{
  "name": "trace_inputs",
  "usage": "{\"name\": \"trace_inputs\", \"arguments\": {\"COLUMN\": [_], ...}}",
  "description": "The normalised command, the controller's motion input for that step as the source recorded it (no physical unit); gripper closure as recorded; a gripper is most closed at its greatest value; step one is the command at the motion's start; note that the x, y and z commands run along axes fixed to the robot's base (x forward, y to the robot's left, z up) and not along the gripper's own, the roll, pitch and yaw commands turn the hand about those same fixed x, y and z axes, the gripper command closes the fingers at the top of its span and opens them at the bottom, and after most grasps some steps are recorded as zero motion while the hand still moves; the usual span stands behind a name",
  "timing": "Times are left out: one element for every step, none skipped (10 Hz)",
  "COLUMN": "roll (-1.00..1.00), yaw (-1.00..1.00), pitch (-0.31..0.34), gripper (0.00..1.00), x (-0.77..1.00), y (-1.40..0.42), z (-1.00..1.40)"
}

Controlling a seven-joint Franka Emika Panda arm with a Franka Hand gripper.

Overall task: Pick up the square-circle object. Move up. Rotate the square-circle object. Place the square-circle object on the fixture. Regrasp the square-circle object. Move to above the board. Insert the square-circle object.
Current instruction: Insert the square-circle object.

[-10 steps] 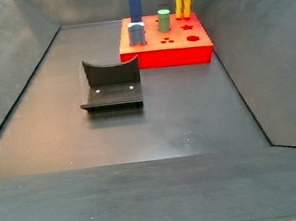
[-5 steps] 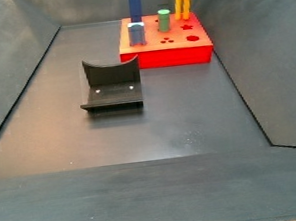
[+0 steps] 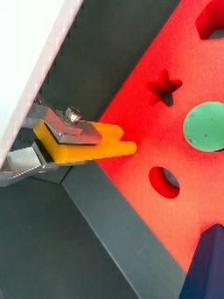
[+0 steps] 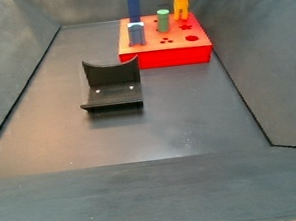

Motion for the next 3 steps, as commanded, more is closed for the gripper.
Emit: {"name": "trace_inputs", "arguments": {"roll": [-0.01,0.00,0.00], "yaw": [0.00,0.00,0.00], "pitch": [-0.084,-0.040,0.000], "gripper": [1.00,1.00,1.00], "x": [0.00,0.00,0.00], "y": [0.00,0.00,0.00], "z": [0.00,0.00,0.00]}}
